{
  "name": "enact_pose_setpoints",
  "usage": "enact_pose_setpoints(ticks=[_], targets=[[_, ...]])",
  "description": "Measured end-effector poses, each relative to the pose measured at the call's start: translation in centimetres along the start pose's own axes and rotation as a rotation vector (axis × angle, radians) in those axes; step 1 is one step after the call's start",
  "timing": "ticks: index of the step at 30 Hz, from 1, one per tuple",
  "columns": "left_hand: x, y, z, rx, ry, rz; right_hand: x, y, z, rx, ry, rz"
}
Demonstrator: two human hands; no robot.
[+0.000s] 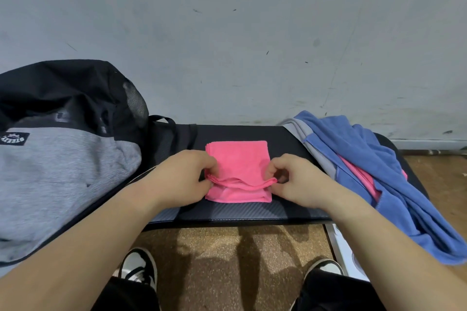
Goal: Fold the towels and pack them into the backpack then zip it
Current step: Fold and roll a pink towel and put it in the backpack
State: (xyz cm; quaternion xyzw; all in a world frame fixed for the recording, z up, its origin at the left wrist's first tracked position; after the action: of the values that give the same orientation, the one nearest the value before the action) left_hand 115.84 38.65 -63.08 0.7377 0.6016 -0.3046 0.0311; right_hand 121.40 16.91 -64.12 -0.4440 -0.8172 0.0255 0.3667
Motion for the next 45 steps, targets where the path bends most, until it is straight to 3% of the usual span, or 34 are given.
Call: enact_pose_setpoints(ticks=[4, 7, 10, 13, 17, 21, 26, 33, 40, 43, 45], targets=[[-0.2, 0.6, 1.4, 0.161, 0.092, -0.032, -0.6, 0.5, 1.5, 0.161, -0.057, 0.080], [0.2, 1.9, 0.4, 0.046, 0.112, -0.106, -0.4, 0.9, 1.7, 0.226, 0.060, 0.092], [0.3, 3.0, -1.9, -0.209, 0.066, -0.113, -0.4, 1.7, 0.4, 0.086, 0.110, 0.115], [1.5, 5.0, -0.7, -0.057, -0.012, -0.189, -0.5, 2.4, -1.5, -0.172, 0.058, 0.118], [2.9, 6.4, 0.2, 0.002, -0.048, -0.234, -0.8, 3.6, -0.8, -0.072, 0.118, 0.152], [1.7, 5.9, -0.1, 0.010, -0.078, -0.153, -0.6, 4.6, 0.1, -0.013, 0.101, 0.124], [0.9, 3.8, -1.5, -0.096, -0.164, -0.052, 1.1, 3.6, -1.4, -0.222, 0.068, 0.019], [-1.6, 1.3, -0.4, -0.090, -0.064, 0.175, 1.9, 1.4, 0.1, -0.264, -0.141, -0.012], [-2.8, 0.3, 1.8, -0.057, 0.308, 0.177, 2.1, 0.4, 1.7, -0.036, -0.152, -0.104], [-2.9, 0.1, 2.8, -0.003, 0.233, 0.135, 2.2, -0.3, 2.0, 0.006, -0.142, -0.104], [-2.3, 0.2, 2.4, -0.026, 0.126, 0.116, 2.1, -0.2, 1.7, -0.050, -0.186, -0.082]])
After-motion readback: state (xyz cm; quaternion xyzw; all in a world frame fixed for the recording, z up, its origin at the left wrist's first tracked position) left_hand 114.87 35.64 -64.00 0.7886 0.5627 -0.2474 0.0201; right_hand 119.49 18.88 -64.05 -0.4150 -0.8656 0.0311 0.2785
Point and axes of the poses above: each hand's wrist, its own y-axis towards the middle knuckle, its own z-axis out of the palm, x = y × z, the point moved 8 cm from there along y, towards the middle knuckle, and after that the axes turned 13 degrees about x, right-handed, at the moved point
